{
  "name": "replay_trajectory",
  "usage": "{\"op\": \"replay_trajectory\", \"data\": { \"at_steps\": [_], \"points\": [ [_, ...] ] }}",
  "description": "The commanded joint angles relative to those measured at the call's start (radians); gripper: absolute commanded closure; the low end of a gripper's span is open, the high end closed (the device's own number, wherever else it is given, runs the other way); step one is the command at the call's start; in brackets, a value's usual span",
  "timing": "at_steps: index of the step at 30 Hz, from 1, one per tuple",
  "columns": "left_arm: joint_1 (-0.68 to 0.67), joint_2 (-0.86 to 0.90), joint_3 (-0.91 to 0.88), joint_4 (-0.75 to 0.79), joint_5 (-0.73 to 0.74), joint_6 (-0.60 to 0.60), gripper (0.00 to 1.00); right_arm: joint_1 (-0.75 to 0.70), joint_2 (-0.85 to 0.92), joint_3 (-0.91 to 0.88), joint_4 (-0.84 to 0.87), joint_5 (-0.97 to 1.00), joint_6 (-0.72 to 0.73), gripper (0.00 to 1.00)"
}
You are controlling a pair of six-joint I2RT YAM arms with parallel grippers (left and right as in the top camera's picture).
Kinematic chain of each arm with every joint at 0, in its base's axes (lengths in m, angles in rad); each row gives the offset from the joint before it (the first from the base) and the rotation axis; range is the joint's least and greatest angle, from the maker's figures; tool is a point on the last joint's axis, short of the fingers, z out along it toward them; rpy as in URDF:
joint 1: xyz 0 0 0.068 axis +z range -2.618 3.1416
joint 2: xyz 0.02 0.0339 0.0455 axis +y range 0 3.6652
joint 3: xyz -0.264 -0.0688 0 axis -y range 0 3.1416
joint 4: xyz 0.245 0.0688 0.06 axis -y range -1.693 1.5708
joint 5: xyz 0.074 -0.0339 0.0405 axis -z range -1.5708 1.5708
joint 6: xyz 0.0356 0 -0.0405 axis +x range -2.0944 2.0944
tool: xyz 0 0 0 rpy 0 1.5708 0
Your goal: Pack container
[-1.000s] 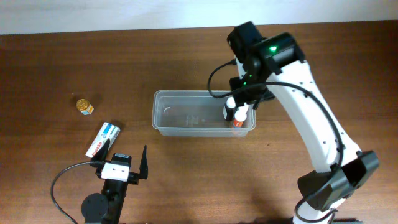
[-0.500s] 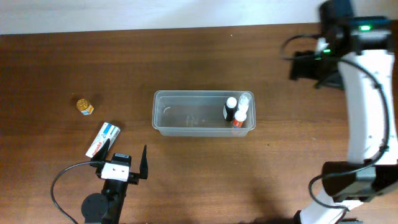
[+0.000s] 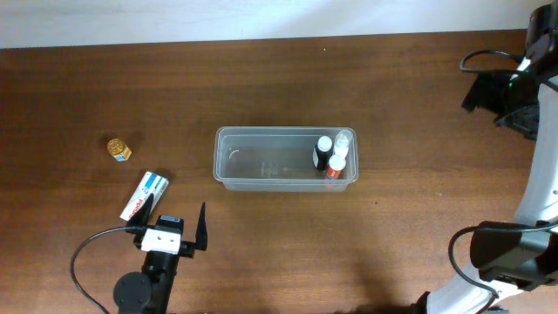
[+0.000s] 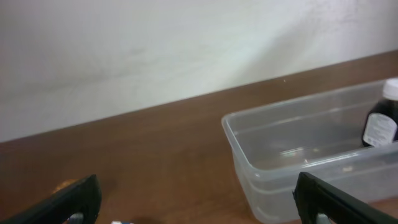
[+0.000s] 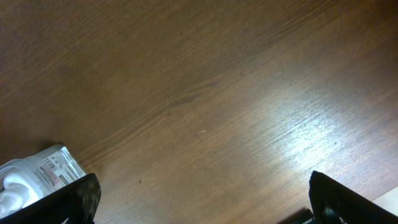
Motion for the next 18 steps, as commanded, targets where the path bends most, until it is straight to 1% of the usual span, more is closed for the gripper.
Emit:
{"op": "replay_trajectory", "data": {
  "at_steps": [1,2,4,7,9,11,14,16,18],
  "points": [
    [0.005,-0.007,0.000,0.059,0.001,-0.001,0.01,-0.007,-0.023,0.019,0.001,-0.009,0.013,0.02],
    [0.005,-0.007,0.009,0.068,0.027,-0.013,0.01,-0.007,-0.023,0.019,0.001,-0.010,0.013,0.02],
    [0.005,-0.006,0.037,0.059,0.034,-0.052,0.00,-0.007,-0.023,0.019,0.001,-0.010,0.013,0.02],
    [0.008,0.015,0.100,-0.002,-0.021,-0.111,0.01,-0.007,-0.023,0.019,0.001,-0.009,0.013,0.02],
    [0.021,0.066,0.161,-0.047,-0.047,-0.120,0.01,-0.007,-0.023,0.019,0.001,-0.009,0.013,0.01],
    [0.043,0.148,0.235,-0.074,-0.046,-0.119,0.01,-0.007,-0.023,0.019,0.001,-0.010,0.013,0.02],
    [0.092,0.324,0.387,-0.135,-0.034,-0.119,0.01,-0.007,-0.023,0.019,0.001,-0.009,0.013,0.02],
    [0.127,0.471,0.521,-0.219,0.010,-0.117,0.01,-0.007,-0.023,0.019,0.001,-0.010,0.013,0.02],
    [0.160,0.624,0.670,-0.332,0.071,-0.079,0.01,-0.007,-0.023,0.019,0.001,-0.010,0.013,0.02]
  ]
}}
